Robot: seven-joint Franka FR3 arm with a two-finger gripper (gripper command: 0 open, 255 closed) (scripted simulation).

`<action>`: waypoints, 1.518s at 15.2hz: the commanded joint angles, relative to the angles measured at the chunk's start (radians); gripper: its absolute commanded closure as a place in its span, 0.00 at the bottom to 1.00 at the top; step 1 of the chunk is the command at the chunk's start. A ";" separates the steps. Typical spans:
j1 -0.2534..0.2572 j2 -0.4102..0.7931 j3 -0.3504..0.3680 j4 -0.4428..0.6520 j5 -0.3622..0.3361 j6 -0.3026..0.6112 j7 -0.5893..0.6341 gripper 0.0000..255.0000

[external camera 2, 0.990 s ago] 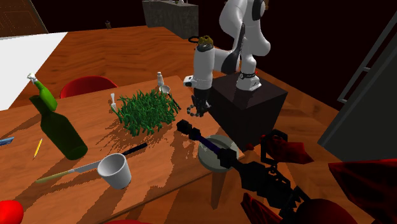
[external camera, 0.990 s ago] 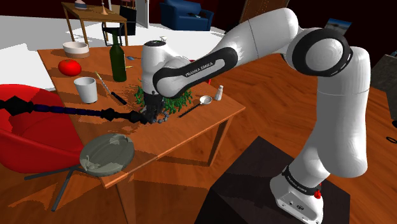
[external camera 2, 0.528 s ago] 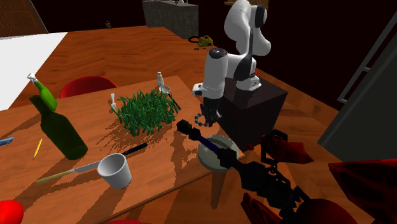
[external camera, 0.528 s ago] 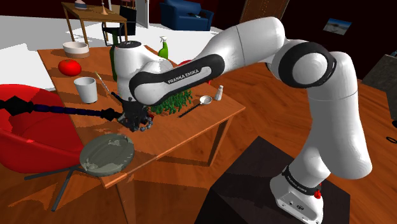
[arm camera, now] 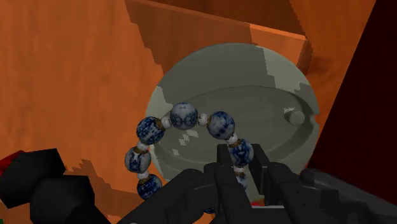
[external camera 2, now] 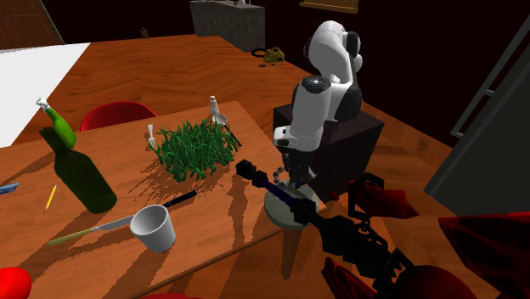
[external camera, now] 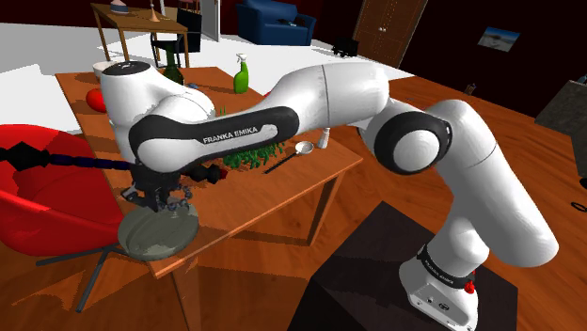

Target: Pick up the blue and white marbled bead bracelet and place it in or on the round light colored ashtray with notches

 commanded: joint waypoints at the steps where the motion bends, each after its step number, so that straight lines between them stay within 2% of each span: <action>1: 0.060 0.138 -0.007 0.249 -0.005 -0.109 0.007 1.00; 2: 0.152 0.292 -0.181 0.543 0.149 -0.233 -0.038 1.00; 3: 0.118 0.255 -0.079 0.458 0.054 -0.190 -0.015 1.00; 6: 0.113 0.236 -0.085 0.383 0.059 -0.134 -0.010 1.00; 11: 0.109 0.242 -0.085 0.326 0.056 -0.072 -0.003 1.00; 16: 0.107 0.267 -0.086 0.307 0.053 -0.029 0.000 1.00; 23: 0.108 0.268 -0.086 0.309 0.054 -0.030 0.000 1.00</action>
